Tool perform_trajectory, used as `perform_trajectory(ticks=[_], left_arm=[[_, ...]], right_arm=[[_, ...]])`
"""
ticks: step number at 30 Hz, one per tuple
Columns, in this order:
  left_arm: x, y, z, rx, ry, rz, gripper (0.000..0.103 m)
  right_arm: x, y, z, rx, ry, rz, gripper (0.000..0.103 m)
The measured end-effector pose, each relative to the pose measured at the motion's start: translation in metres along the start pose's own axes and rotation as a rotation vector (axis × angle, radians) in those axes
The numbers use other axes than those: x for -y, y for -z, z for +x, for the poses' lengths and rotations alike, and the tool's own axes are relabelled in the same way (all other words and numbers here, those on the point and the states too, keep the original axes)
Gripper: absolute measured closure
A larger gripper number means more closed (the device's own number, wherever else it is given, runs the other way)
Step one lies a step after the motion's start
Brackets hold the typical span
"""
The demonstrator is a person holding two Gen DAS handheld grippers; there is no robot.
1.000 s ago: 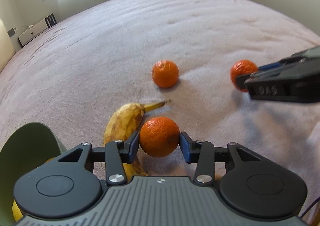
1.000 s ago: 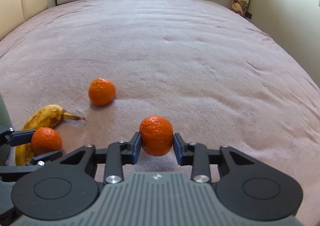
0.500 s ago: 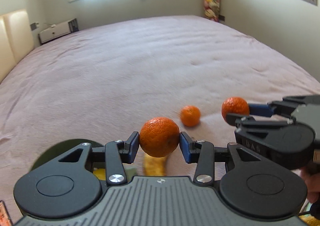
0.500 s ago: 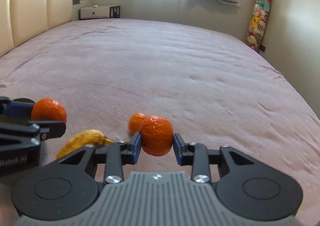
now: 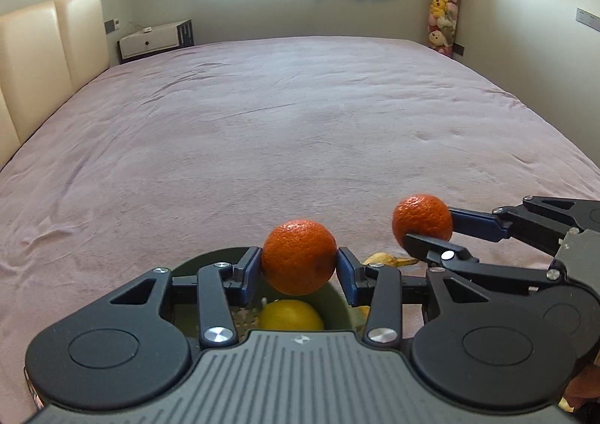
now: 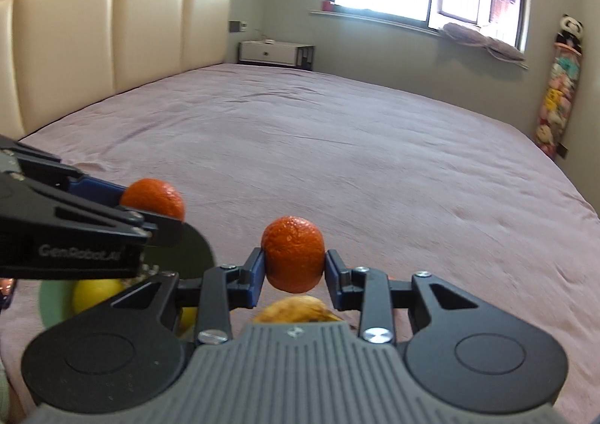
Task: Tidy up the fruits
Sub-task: 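Carry both held mandarins up and over the green colander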
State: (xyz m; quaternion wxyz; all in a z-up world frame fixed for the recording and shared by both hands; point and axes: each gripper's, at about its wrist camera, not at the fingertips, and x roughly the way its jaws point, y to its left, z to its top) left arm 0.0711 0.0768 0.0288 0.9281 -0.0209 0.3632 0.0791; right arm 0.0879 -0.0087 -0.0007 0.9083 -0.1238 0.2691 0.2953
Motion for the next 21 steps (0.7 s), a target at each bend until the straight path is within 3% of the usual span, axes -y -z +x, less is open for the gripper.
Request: perform_trajectory(ticks=[11,21], left_arm=[[-0.06,0.015,0.007,-0.093,0.013,-0.198,0.054],[-0.096,0.029,0.026,-0.164,0.004,-0.343,0.054]], right_arm=[[-0.06,-0.01,0.017,-0.048,-0.162,-0.117,0.072],[-0.077,-0.01,0.048,-0.117,-0.191,-0.171,0.072]])
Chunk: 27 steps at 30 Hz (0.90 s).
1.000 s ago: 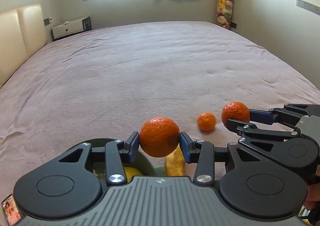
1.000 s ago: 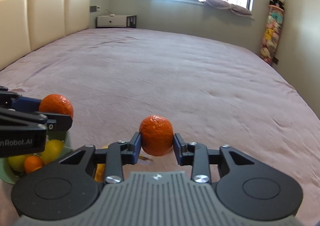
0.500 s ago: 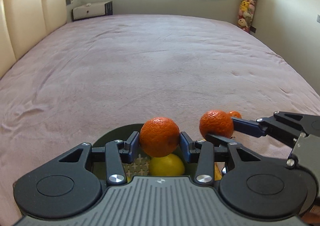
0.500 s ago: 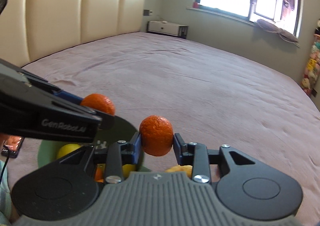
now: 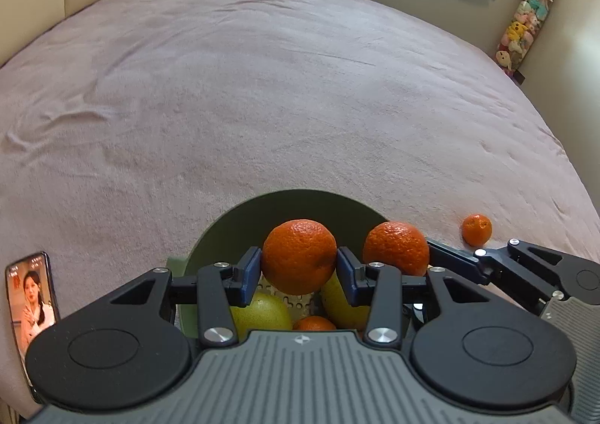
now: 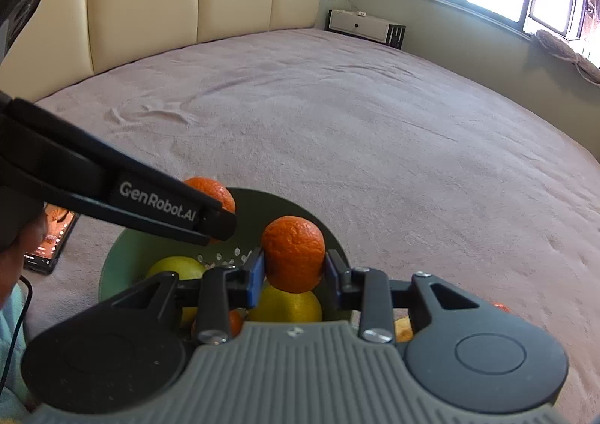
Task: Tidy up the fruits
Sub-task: 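Carry both held mandarins up and over the green colander, then open both tools to drop the mandarins into the colander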
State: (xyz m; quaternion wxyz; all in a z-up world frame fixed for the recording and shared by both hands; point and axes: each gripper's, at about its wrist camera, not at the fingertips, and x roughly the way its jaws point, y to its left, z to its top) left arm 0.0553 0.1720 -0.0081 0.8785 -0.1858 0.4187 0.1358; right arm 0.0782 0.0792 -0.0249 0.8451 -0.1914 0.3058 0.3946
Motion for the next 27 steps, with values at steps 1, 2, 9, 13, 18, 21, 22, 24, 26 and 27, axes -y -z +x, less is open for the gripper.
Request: perform_trajectory(ticks=[1,2,9,13,18,21,22,24,26,27], left_arm=[[-0.002,0.0,0.003,-0.01,0.006,-0.012,0.054],[-0.004,0.0,0.005,-0.021,0.017,-0.031,0.054],[-0.01,0.0,0.023,-0.055,0.03,-0.075,0.054],[-0.009,0.0,0.032,-0.075,0.046,-0.085,0.054],[-0.012,0.001,0.045,-0.106,0.026,-0.091,0.054],[-0.013,0.003,0.051,-0.123,0.023,-0.101,0.054],[-0.013,0.003,0.053,-0.126,0.021,-0.105,0.054],[-0.015,0.003,0.055,-0.133,0.015,-0.113,0.054],[-0.017,0.003,0.058,-0.141,0.008,-0.12,0.054],[-0.017,0.003,0.058,-0.141,0.01,-0.127,0.054]], right_arm=[[0.0,0.001,0.003,-0.006,0.0,-0.003,0.072],[0.0,0.001,0.007,-0.011,-0.001,-0.005,0.072],[-0.003,-0.002,0.031,-0.034,0.001,-0.04,0.072],[-0.005,-0.002,0.043,-0.047,-0.015,-0.053,0.072],[-0.006,-0.002,0.049,-0.048,-0.023,-0.082,0.072],[-0.005,-0.001,0.049,-0.046,-0.028,-0.089,0.072],[-0.004,0.0,0.048,-0.046,-0.03,-0.088,0.072],[-0.004,0.0,0.049,-0.045,-0.03,-0.093,0.072],[-0.003,0.0,0.05,-0.042,-0.032,-0.092,0.071],[-0.002,0.001,0.05,-0.042,-0.033,-0.091,0.071]])
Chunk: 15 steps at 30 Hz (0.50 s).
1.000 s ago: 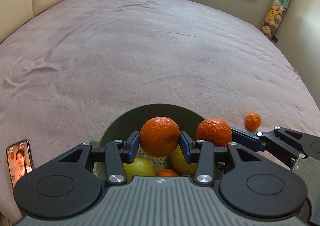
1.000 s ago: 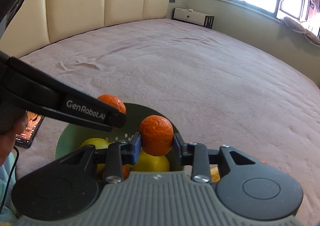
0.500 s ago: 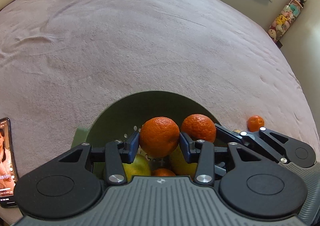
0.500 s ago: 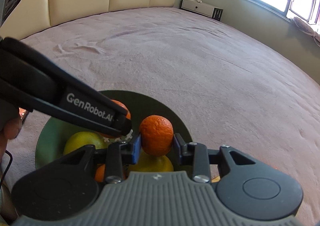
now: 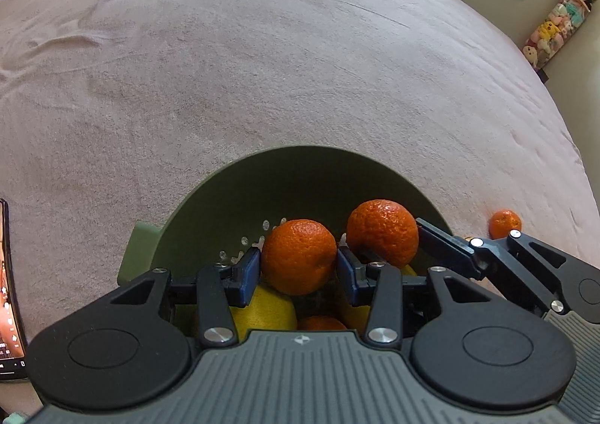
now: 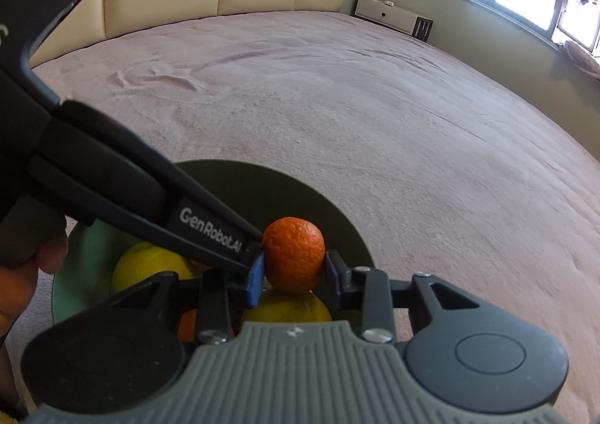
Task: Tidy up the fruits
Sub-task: 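Open both tools to drop the mandarins into the colander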
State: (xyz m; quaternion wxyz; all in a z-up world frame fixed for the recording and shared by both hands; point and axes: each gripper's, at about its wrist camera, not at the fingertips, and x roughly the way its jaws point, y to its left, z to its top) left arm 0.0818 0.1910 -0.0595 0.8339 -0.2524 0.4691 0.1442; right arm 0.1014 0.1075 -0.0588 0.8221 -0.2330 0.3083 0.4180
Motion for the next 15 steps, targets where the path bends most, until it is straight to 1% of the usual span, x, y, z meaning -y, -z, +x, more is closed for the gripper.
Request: perform_trajectory(ticks=[2,8,10,12,15], left_arm=[[-0.001,0.0,0.0,-0.002,0.004,-0.011,0.054],[0.001,0.001,-0.002,0.004,-0.012,0.0,0.053],[0.002,0.001,-0.003,0.007,-0.019,0.001,0.05],[0.003,0.001,-0.006,0.009,-0.036,0.007,0.043],[0.007,0.001,-0.011,0.026,-0.06,0.031,0.034]], right_arm=[[0.001,0.0,0.0,0.001,-0.001,0.002,0.071],[0.001,0.005,-0.004,0.004,-0.002,0.015,0.071],[0.002,0.004,-0.005,0.007,-0.006,0.022,0.071],[0.004,0.003,-0.005,0.005,-0.008,0.031,0.071],[0.003,0.002,-0.007,0.005,-0.003,0.03,0.071]])
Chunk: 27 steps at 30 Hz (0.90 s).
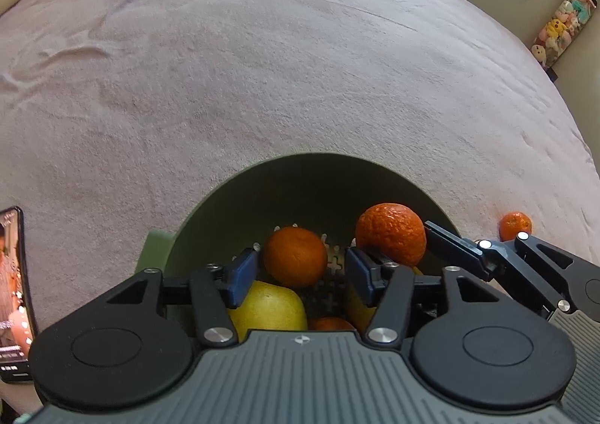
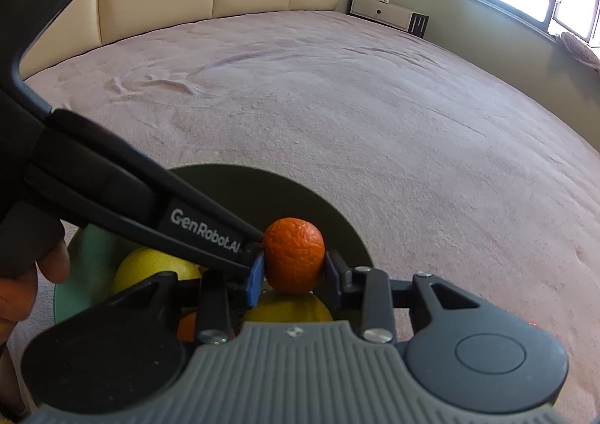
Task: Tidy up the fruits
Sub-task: 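Open both tools to drop the mandarins into the colander, then move both tools back toward the two small brown fruits beside the banana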
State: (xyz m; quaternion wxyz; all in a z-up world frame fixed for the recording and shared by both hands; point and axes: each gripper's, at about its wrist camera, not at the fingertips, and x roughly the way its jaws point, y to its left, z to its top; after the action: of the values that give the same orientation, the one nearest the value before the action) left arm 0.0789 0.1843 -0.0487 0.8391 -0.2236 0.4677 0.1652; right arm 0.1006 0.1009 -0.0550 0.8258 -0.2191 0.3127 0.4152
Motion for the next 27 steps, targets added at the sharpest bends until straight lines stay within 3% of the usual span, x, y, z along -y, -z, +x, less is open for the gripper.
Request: perform_trajectory(ticks=[13,15,27], left_arm=[[0.007,-0.004,-0.019,0.044,0.01,0.015,0.028],[0.008,-0.003,-0.025,0.059,0.014,0.022,0.028],[0.032,0.001,-0.061,0.246,0.053,0.072,0.028]], right_arm=[[0.001,-0.003,-0.015,0.029,0.013,0.019,0.069],[0.002,-0.003,-0.019,0.037,0.022,0.025,0.065],[0.02,0.003,-0.07,0.141,0.156,0.096,0.056]])
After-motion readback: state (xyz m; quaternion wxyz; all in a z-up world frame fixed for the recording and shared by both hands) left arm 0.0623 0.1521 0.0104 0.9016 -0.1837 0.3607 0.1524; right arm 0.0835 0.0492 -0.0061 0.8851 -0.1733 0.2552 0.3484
